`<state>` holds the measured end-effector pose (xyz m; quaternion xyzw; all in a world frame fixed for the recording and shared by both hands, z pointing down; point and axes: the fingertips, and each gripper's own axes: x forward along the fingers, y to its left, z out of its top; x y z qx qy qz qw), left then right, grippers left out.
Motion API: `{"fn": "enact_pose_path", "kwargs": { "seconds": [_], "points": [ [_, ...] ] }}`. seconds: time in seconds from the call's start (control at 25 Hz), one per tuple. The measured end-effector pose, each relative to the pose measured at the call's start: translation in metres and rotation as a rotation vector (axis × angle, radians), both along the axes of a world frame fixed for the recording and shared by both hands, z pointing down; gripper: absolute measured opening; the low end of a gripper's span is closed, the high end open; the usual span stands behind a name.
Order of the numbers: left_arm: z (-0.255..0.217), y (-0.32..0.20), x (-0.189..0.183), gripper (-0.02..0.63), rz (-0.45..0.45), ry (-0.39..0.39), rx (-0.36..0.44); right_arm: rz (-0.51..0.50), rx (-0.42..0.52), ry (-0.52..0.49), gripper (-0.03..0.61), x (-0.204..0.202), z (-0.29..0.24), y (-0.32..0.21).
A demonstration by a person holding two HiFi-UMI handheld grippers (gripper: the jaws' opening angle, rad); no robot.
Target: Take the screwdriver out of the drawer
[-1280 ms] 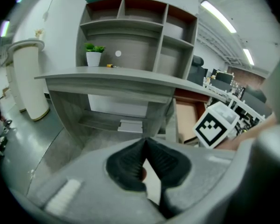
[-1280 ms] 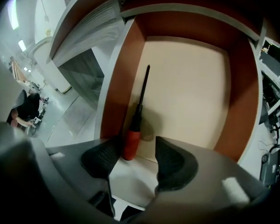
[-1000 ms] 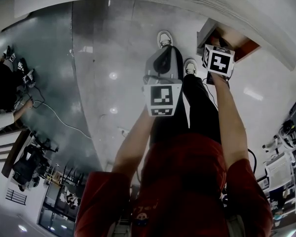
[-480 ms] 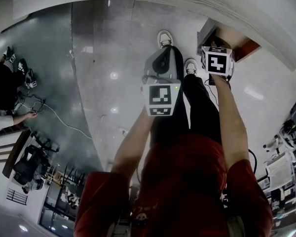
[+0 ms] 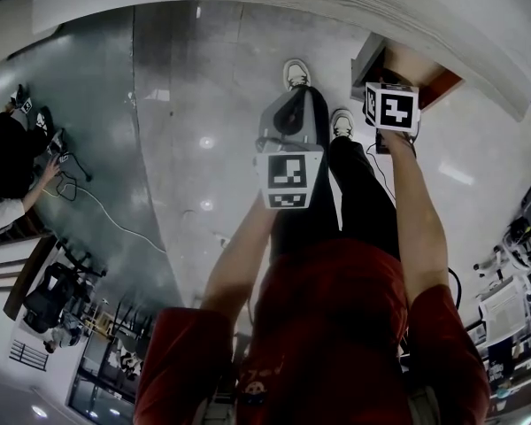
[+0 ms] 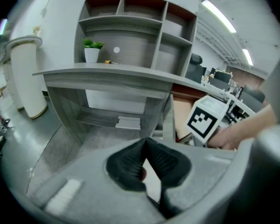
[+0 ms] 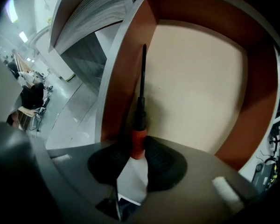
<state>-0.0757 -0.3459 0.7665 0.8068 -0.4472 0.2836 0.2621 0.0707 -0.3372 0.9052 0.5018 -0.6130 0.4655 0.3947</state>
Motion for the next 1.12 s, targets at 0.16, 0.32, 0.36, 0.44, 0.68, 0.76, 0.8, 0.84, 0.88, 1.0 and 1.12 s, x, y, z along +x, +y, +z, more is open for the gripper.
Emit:
{"fn": "enact_pose_path", "kwargs": {
  "seconds": [0.16,0.32,0.36,0.44,0.68,0.76,0.8,0.84,0.88,1.0,1.12],
  "points": [
    [-0.016,0.009,0.003,0.000,0.002,-0.003,0.000,0.003,0.002,-0.018,0.098,-0.001,-0.016,0.014],
    [-0.041,0.026,0.005,0.000,0.009,-0.010,0.023,0.005,0.016,-0.034,0.098,-0.005,-0.044,0.031],
    [-0.046,0.025,0.006,0.000,0.009,-0.012,0.036,0.001,0.025,-0.031,0.098,-0.003,-0.049,0.030],
    [-0.057,0.023,0.011,0.000,0.006,-0.018,0.054,-0.004,0.036,-0.034,0.098,0.002,-0.059,0.029],
    [-0.089,0.049,0.020,0.000,-0.005,-0.027,0.059,-0.040,0.039,-0.059,0.098,0.006,-0.090,0.062],
    [-0.099,0.056,0.023,0.000,-0.013,-0.034,0.076,-0.056,0.054,-0.061,0.098,0.010,-0.103,0.069],
    [-0.104,0.062,0.025,0.000,-0.017,-0.038,0.082,-0.064,0.059,-0.063,0.098,0.012,-0.109,0.075],
    [-0.109,0.068,0.026,0.000,-0.021,-0.042,0.086,-0.072,0.063,-0.069,0.098,0.013,-0.114,0.081],
    [-0.114,0.074,0.026,0.000,-0.024,-0.047,0.089,-0.081,0.069,-0.076,0.098,0.014,-0.119,0.088],
    [-0.128,0.093,0.027,0.000,-0.033,-0.059,0.099,-0.116,0.089,-0.086,0.098,0.017,-0.136,0.107],
    [-0.142,0.113,0.027,0.000,-0.062,-0.051,0.101,-0.137,0.103,-0.095,0.098,0.019,-0.156,0.128]
  ]
}}
